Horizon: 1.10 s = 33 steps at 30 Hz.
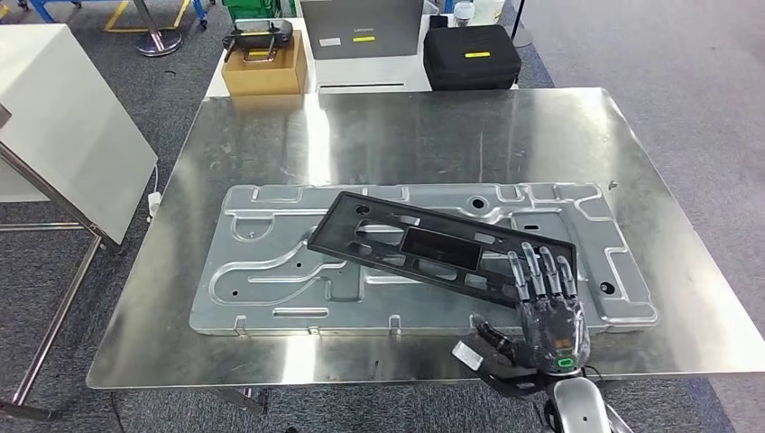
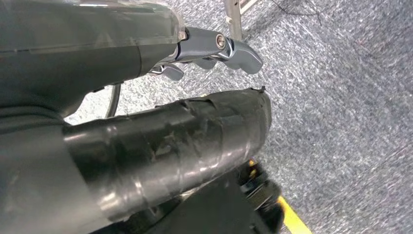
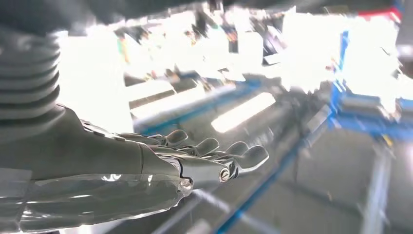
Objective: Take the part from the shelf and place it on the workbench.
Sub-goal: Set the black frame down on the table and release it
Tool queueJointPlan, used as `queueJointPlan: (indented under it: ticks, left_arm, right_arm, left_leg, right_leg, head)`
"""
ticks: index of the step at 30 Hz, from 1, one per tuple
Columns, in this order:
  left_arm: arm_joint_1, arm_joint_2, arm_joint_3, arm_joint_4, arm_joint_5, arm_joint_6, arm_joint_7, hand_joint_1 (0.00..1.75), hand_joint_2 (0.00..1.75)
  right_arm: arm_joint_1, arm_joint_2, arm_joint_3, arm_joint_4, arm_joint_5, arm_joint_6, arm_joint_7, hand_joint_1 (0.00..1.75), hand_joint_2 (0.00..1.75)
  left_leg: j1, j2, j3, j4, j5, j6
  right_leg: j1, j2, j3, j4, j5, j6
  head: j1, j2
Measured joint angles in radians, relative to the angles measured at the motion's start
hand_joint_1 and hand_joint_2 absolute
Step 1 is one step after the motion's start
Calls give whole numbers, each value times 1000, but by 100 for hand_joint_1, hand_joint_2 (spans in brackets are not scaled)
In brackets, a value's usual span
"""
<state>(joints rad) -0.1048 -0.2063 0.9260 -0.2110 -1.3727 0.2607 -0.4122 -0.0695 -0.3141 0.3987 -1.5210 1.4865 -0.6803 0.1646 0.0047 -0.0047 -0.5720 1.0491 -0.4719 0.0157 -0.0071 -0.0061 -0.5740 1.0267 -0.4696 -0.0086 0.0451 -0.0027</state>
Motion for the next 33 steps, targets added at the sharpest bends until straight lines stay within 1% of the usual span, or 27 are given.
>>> queueJointPlan:
  ticks: [1, 3, 4, 5, 6, 8, 9, 10, 11, 12, 13, 14, 15, 16, 18, 19, 20, 21, 22, 24, 25, 26, 27, 29, 30, 31, 33]
  left_arm:
    - [1, 0, 1, 0, 4, 2, -3, 0, 0]
    - [7, 1, 4, 0, 11, 6, -8, 0, 0]
    - [10, 1, 5, 0, 15, 7, -10, 0, 0]
    - [12, 2, 6, 0, 17, 8, -11, 0, 0]
    - [13, 2, 6, 0, 19, 9, -12, 0, 0]
    - [13, 2, 9, 0, 22, 12, -14, 0, 0]
    - [14, 2, 11, 0, 25, 14, -15, 0, 0]
    - [16, 2, 15, 0, 29, 16, -16, 0, 0]
    - [17, 2, 19, 0, 34, 19, -17, 0, 0]
    - [19, 2, 22, 0, 38, 24, -18, 0, 0]
    - [20, 2, 25, 0, 40, 31, -18, 0, 0]
    - [21, 1, 28, 0, 42, 41, -16, 0, 0]
    - [22, 1, 30, 0, 43, 55, -12, 0, 0]
    - [23, 1, 32, 0, 45, 70, -7, 0, 0]
    - [24, 1, 39, 0, 49, 94, 3, 0, 0]
    - [25, 1, 43, 0, 51, 101, 7, 0, 0]
    - [25, 0, 46, 0, 53, 107, 10, 0, 0]
    - [26, 0, 49, 0, 54, 111, 13, 0, 0]
    - [26, 0, 51, 0, 56, 113, 16, 0, 0]
    - [28, -1, 55, 0, 58, 118, 21, 0, 0]
    - [29, -2, 57, 0, 59, 121, 23, 0, 0]
    - [30, -2, 59, 0, 60, 124, 25, 0, 0]
    - [31, -2, 61, 0, 61, 126, 26, 0, 0]
    - [30, -2, 64, 0, 61, 128, 28, 0, 0]
    - [29, -2, 66, 0, 61, 128, 29, 0, 0]
    - [29, -2, 67, 0, 60, 128, 29, 0, 0]
    - [29, -2, 70, 0, 60, 127, 30, 0, 0]
  right_arm:
    - [38, 7, -50, -49, 0, -7, -99, 0, 0]
    - [113, 39, -160, -140, 0, -13, -287, 0, 0]
    - [145, 58, -211, -181, 0, -13, -350, 0, 0]
    - [172, 73, -253, -216, 0, -13, -385, 0, 0]
    - [192, 84, -289, -245, 0, -14, -402, 0, 0]
    - [230, 95, -337, -289, -1, -15, -389, 0, 0]
    - [249, 99, -348, -308, -3, -15, -366, 0, 0]
    - [267, 101, -350, -330, -10, -15, -340, 0, 0]
    - [283, 103, -345, -354, -31, -15, -327, 0, 0]
    - [295, 111, -340, -381, -72, -15, -342, 0, 0]
    - [304, 129, -338, -410, -138, -15, -391, 0, 0]
    - [311, 160, -342, -438, -224, -15, -470, 0, 0]
    - [319, 201, -352, -462, -315, -15, -563, 0, 0]
    - [327, 248, -366, -482, -402, -16, -649, 0, 0]
    - [345, 334, -396, -507, -533, -16, -760, 0, 0]
    - [352, 368, -408, -515, -581, -15, -784, 0, 0]
    - [357, 394, -417, -521, -621, -15, -794, 0, 0]
    - [361, 416, -423, -526, -658, -15, -797, 0, 0]
    - [365, 432, -426, -528, -690, -15, -797, 0, 0]
    - [375, 455, -428, -529, -749, -15, -790, 0, 0]
    - [379, 462, -428, -528, -772, -15, -784, 0, 0]
    - [382, 467, -428, -527, -793, -14, -779, 0, 0]
    - [385, 469, -427, -526, -808, -14, -774, 0, 0]
    - [389, 473, -426, -524, -827, -14, -769, 0, 0]
    - [391, 474, -425, -522, -831, -14, -768, 0, 0]
    - [393, 475, -425, -521, -835, -14, -766, 0, 0]
    - [398, 478, -423, -519, -839, -14, -765, 0, 0]
  left_leg:
    - [-2, -1, 10, -22, 1, 4]
    - [-3, -2, 13, -32, -1, 11]
    - [-2, -2, 16, -38, 2, 17]
    - [0, -1, 20, -45, 6, 24]
    - [2, 0, 23, -52, 9, 30]
    - [1, 2, 23, -54, 11, 36]
    - [0, 2, 23, -54, 10, 37]
    - [-1, 2, 23, -53, 10, 38]
    - [-1, 2, 23, -51, 9, 37]
    - [-1, 2, 23, -49, 7, 36]
    - [-1, 2, 24, -46, 5, 33]
    - [-3, 1, 23, -41, 2, 28]
    - [-4, 1, 22, -37, -1, 22]
    - [-6, 0, 21, -34, -3, 17]
    - [-5, 0, 21, -35, -4, 6]
    - [-4, 0, 20, -32, -8, 0]
    - [-2, 0, 15, -18, -20, -6]
    - [0, 0, 2, 14, -42, -12]
    - [1, 1, -20, 65, -73, -16]
    - [2, 1, -78, 194, -135, -21]
    - [3, 1, -97, 237, -148, -23]
    - [3, 1, -99, 244, -140, -22]
    - [4, 1, -82, 213, -116, -21]
    - [3, 1, -15, 79, -51, -15]
    - [2, 0, 12, 22, -31, -11]
    - [0, 0, 28, -15, -20, -7]
    - [-3, -1, 31, -30, -15, 1]
  right_leg:
    - [1, -1, -1, 1, 0, 4]
    - [2, -2, -2, -2, 0, 14]
    - [1, -2, -2, 1, -3, 19]
    - [1, -1, -6, 16, -16, 23]
    - [0, 1, -20, 49, -38, 27]
    - [-4, 3, -77, 170, -102, 32]
    - [-6, 4, -106, 230, -125, 34]
    - [-8, 4, -123, 265, -131, 36]
    - [-10, 4, -121, 260, -117, 37]
    - [-12, 4, -99, 217, -87, 37]
    - [-14, 3, -64, 148, -53, 37]
    - [-13, 4, -32, 83, -29, 35]
    - [-12, 4, -10, 35, -15, 32]
    - [-10, 5, 1, 12, -12, 29]
    - [-7, 7, 0, 7, -13, 17]
    - [-8, 7, 1, 5, -11, 11]
    - [-8, 7, 3, 3, -9, 4]
    - [-10, 6, 3, 1, -7, -3]
    - [-10, 5, 3, 0, -5, -8]
    - [-8, 4, 0, 0, -4, -13]
    - [-7, 4, -1, 1, -3, -13]
    - [-6, 4, -1, 2, -3, -14]
    - [-6, 5, -1, 3, -3, -14]
    - [-5, 6, 0, 5, -3, -11]
    - [-3, 6, -1, 7, -3, -8]
    - [-2, 6, -3, 8, -2, -3]
    - [-1, 6, -5, 8, 3, 9]
  head:
    - [0, 0]
    - [0, 0]
    - [0, 0]
    - [1, 0]
    - [1, 0]
    - [2, 0]
    - [1, 0]
    - [1, 0]
    - [2, 0]
    - [1, 0]
    - [2, 0]
    - [2, 0]
    - [1, 0]
    - [1, 0]
    - [0, 0]
    - [0, 0]
    - [0, 0]
    - [0, 0]
    - [-1, 0]
    - [-1, 0]
    - [-1, 0]
    - [-1, 0]
    - [-1, 0]
    - [-1, 0]
    - [-1, 0]
    - [-1, 0]
    - [0, 0]
